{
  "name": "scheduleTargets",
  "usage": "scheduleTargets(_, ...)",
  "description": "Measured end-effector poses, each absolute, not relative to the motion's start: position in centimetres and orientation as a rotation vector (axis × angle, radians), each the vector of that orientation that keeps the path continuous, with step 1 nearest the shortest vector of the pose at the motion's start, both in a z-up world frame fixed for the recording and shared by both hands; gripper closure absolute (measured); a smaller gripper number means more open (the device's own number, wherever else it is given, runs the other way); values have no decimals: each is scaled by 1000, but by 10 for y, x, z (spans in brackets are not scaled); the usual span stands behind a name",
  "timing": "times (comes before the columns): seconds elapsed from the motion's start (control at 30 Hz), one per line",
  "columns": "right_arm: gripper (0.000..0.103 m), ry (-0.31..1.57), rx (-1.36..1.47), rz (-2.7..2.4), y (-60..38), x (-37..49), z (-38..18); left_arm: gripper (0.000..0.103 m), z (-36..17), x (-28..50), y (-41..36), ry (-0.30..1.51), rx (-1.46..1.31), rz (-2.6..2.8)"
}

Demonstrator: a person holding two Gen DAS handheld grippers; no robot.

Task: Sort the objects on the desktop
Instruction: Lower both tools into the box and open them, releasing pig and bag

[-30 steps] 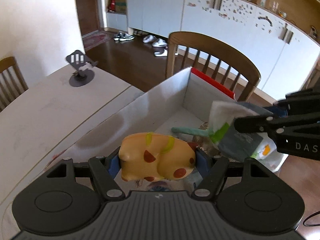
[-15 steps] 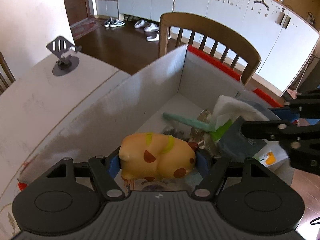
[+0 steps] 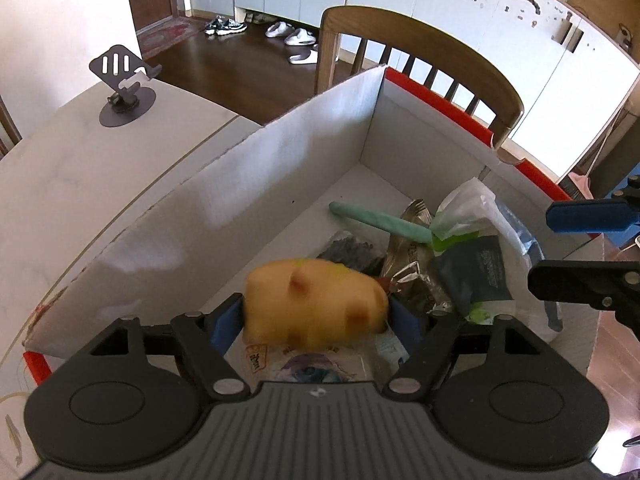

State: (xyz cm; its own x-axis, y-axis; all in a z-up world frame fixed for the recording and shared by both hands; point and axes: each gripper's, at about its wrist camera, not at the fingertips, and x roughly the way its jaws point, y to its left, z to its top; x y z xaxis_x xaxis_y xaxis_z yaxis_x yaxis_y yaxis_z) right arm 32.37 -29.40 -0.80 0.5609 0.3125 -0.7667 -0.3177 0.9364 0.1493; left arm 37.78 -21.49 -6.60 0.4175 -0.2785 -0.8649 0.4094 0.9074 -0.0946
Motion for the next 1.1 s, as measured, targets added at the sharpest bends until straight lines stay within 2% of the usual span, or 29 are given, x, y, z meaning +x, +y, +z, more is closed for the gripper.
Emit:
scheduleTargets(0.07, 49, 900, -1, 371, -296, 322, -6, 21, -63, 376, -213, 1046, 125, -439)
scheduleTargets(0.27, 43, 897, 24, 388, -297, 320, -1, 21, -51, 366, -203, 1013, 85, -438)
scheduleTargets(0.83, 40, 884, 40, 396, -280, 299, 11, 21, -5, 307, -159, 918, -24, -376)
scheduleTargets(1.1, 39, 869, 71, 349, -264, 277, 15, 14, 7, 276, -136, 902, -42, -388)
